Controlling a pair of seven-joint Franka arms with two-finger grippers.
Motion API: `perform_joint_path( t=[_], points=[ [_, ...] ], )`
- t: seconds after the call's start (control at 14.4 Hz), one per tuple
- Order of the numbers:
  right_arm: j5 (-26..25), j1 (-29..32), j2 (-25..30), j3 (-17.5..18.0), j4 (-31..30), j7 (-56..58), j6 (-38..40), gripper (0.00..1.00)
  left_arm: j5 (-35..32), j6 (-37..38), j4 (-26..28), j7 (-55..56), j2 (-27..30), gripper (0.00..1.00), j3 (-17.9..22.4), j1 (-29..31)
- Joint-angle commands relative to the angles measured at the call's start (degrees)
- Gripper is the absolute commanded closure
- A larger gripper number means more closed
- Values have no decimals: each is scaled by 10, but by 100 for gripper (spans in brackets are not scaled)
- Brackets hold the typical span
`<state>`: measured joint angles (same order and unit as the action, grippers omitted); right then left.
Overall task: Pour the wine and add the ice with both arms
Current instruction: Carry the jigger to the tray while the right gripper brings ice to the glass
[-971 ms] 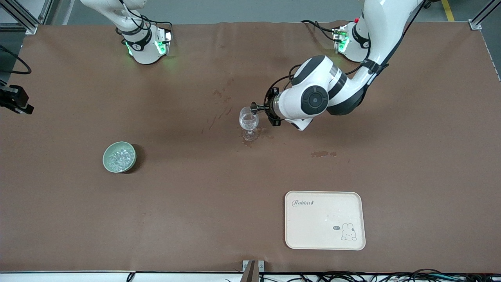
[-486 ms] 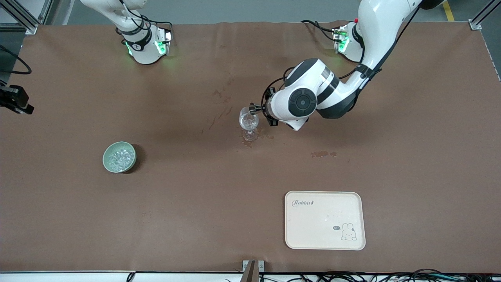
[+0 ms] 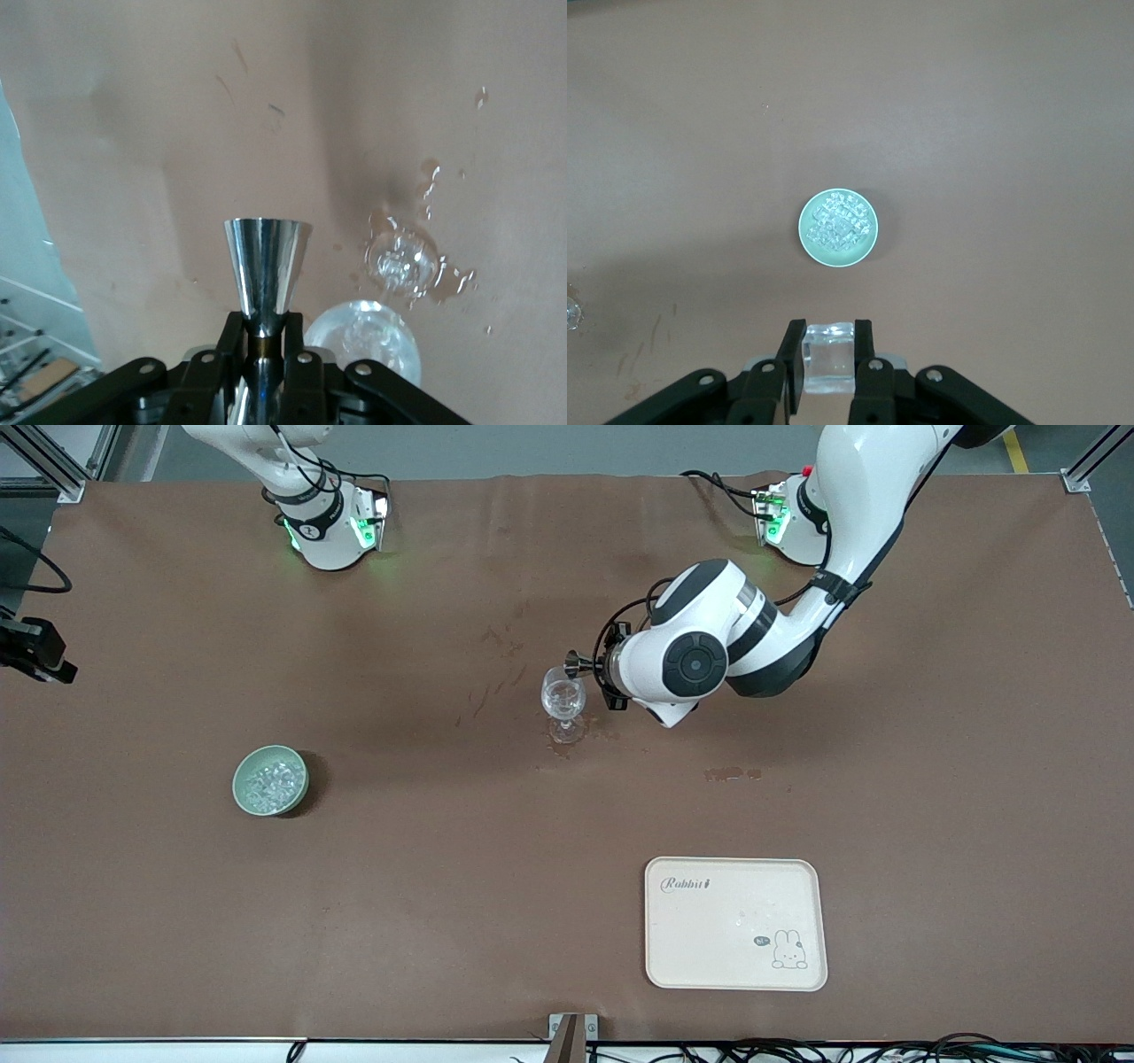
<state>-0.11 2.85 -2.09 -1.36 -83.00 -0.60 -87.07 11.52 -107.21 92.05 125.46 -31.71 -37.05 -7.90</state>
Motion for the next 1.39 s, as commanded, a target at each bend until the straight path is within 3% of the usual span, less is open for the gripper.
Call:
perform_joint_path(
  t=[0.0,0.21,0.35,0.56,0.9,1.11,1.32],
  points=[
    [3,0,9,0,-10,4,4,99,48,14,-18,-79,-5,100,-2,31],
    [3,-1,9,8,-9,-5,18,99,83,14,-43,-129,-10,100,0,77],
    [3,-5,10,34,-8,-37,25,99,97,8,-74,-134,-25,100,1,108],
    [4,-6,9,112,-7,-142,36,99,103,-2,-160,-172,-91,100,0,157],
    [-1,-20,-15,278,-7,-409,11,99,120,-50,-164,-317,-141,100,3,268],
    [-2,-51,-59,338,-7,-539,-32,99,133,-112,-166,-371,-184,100,4,304],
    [-36,-97,-106,363,-8,-601,-56,99,202,-192,-166,-434,-226,100,5,312]
  ],
)
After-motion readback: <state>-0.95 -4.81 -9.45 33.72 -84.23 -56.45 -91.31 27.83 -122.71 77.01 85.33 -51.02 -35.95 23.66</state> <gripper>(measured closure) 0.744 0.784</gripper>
